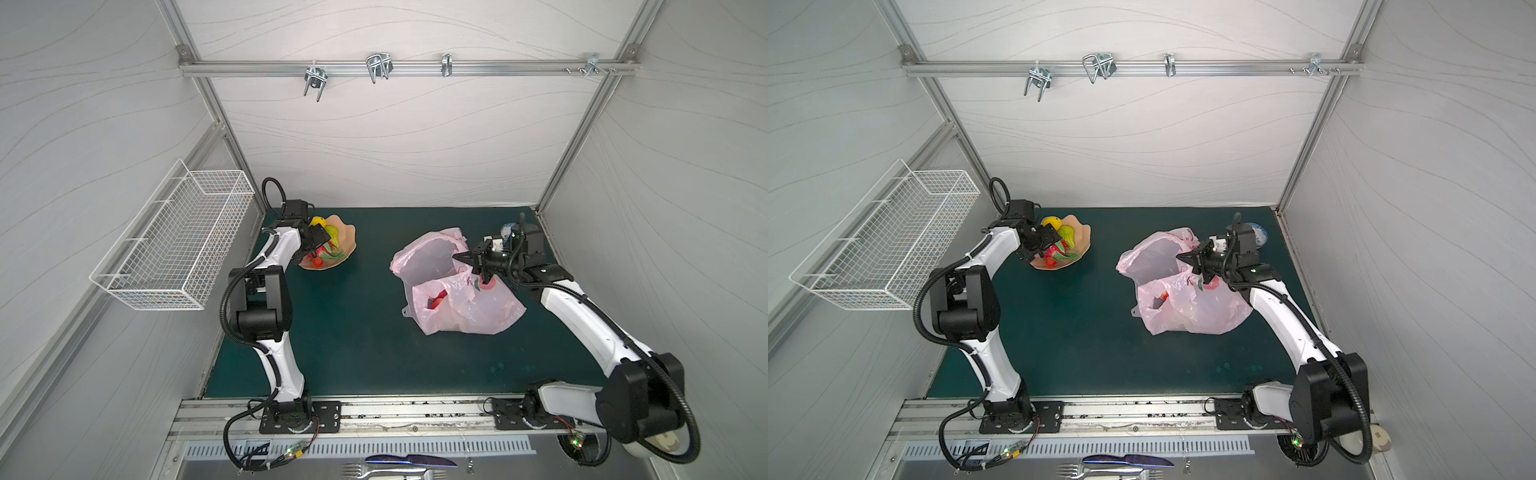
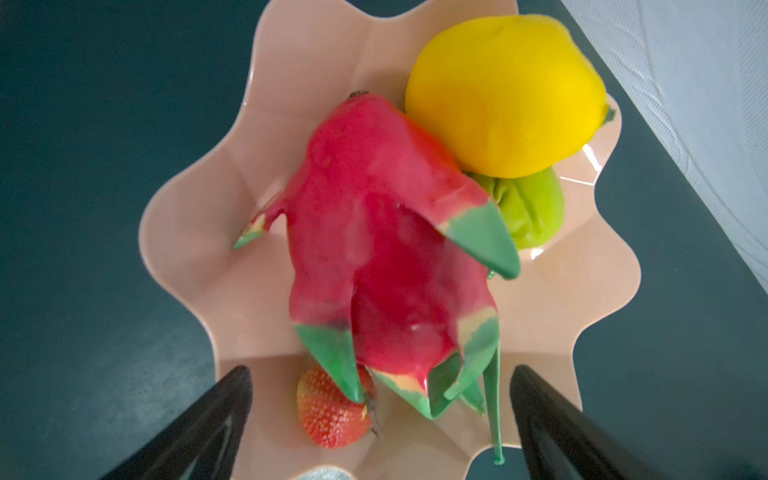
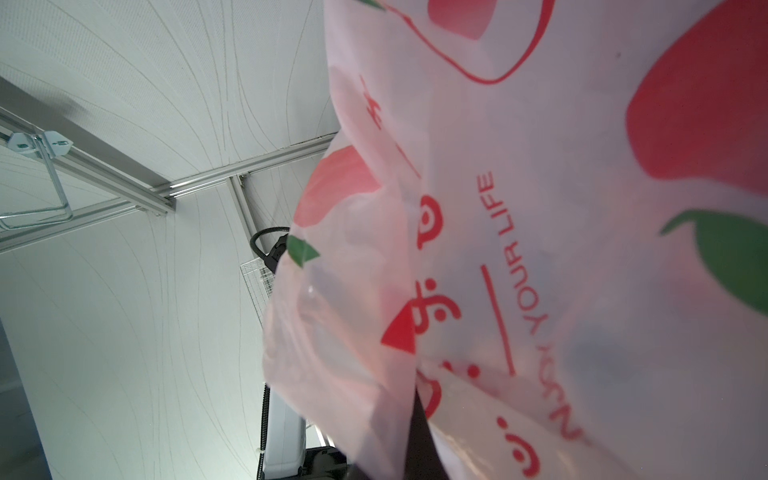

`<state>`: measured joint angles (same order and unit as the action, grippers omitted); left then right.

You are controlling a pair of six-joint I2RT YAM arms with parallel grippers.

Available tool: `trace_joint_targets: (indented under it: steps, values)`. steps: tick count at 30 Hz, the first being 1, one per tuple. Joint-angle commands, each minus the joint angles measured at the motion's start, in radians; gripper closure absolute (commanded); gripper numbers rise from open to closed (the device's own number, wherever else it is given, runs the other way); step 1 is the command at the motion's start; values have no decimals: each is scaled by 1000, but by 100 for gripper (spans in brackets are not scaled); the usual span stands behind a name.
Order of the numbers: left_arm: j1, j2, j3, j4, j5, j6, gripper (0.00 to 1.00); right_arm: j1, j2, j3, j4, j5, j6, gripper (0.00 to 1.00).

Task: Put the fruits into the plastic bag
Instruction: 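Lower the left gripper over the dragon fruit in the bowl, then close the left gripper on the pink dragon fruit in the bowl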

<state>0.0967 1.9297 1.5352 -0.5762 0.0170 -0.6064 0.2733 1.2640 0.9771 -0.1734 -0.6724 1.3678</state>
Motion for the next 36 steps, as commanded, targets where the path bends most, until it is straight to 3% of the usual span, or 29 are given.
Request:
trace_joint_targets:
  steps: [1,16,36]
  values:
    - [19,34,51,63,38,-44,1,-7,6,29,-11,-8,-1,100]
    - [35,140,129,39,54,-60,1,-6,34,60,-11,9,-9,100]
    - [37,268,206,-74,-19,-47,2,-2,70,97,-27,16,-18,100]
